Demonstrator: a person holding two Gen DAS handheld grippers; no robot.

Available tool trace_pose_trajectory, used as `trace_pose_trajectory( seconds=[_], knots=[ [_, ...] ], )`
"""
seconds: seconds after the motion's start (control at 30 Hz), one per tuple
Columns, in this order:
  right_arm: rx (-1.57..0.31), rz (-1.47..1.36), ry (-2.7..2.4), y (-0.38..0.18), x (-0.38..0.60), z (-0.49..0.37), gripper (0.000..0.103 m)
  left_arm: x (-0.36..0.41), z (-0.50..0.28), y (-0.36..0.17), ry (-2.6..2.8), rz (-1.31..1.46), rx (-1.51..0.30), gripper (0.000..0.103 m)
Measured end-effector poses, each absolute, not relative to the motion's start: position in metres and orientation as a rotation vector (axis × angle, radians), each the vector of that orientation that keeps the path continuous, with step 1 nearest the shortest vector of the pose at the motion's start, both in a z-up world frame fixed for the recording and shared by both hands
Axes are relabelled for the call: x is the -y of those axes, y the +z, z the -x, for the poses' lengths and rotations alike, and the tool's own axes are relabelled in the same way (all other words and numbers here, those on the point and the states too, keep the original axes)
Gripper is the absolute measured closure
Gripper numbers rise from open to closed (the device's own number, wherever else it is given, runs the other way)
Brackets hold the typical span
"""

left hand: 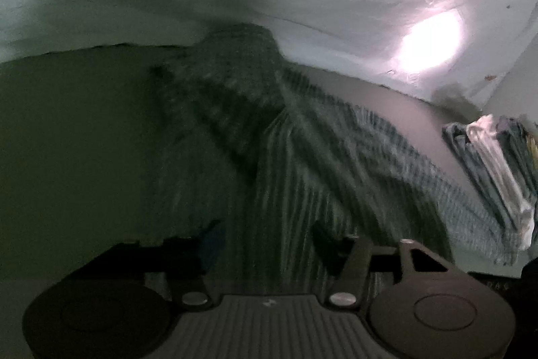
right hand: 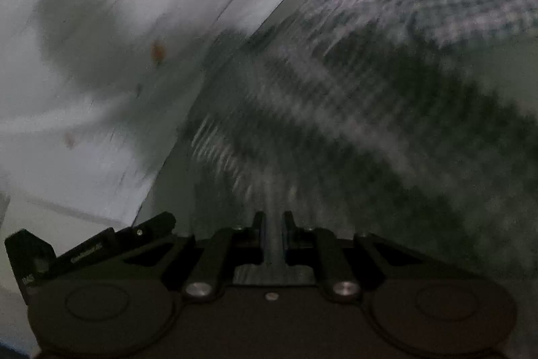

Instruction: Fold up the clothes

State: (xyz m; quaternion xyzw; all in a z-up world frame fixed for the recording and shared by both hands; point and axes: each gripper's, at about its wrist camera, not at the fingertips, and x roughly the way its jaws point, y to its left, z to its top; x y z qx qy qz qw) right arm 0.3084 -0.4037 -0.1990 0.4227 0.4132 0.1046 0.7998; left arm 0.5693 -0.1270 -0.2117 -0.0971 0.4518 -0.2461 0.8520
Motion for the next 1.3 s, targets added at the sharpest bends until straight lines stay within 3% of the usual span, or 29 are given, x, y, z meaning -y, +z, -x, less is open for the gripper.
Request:
trace_pose_trajectory(
  seconds=[0.1,0.27,0.43,0.5,0.6,0.63,0.67,0.87,1.07,1.3],
  knots=[
    [-0.879,-0.940,0.135,-0.206,0.430,-0.336,0.091,0.143,-0.609,-0.227,-0.538,0.205,-0.973,0.050],
    [-0.856,-0.962,-0.005,-0.214,0.472,-0.354,0.091,0.161,-0.663,-0.251,-0.537,0.212,-0.979,0.084],
    [-0.789,-0.979,-0.151,-0.215,0.515,-0.345,0.091,0.158,-0.695,-0.249,-0.517,0.284,-0.979,0.085],
    [-0.757,-0.983,-0.194,-0.213,0.531,-0.337,0.090,0.155,-0.698,-0.243,-0.490,0.310,-0.990,0.081],
    [-0.714,-0.974,-0.244,-0.208,0.551,-0.322,0.089,0.151,-0.682,-0.220,-0.443,0.302,-0.951,0.049],
    [-0.698,-0.974,-0.256,-0.207,0.557,-0.315,0.087,0.151,-0.676,-0.212,-0.426,0.293,-0.933,0.033],
    [-0.680,-0.976,-0.265,-0.205,0.562,-0.309,0.087,0.151,-0.665,-0.203,-0.408,0.288,-0.909,0.029],
    [-0.625,-0.952,-0.326,-0.198,0.583,-0.270,0.082,0.151,-0.571,-0.180,-0.363,0.234,-0.905,0.020],
    [-0.653,-0.858,-0.424,-0.197,0.594,-0.232,0.070,0.161,-0.487,-0.204,-0.290,0.136,-1.043,0.020],
    [-0.648,-0.677,-0.610,-0.201,0.631,-0.209,0.066,0.178,-0.433,-0.220,-0.230,0.031,-1.085,0.016]
  ],
)
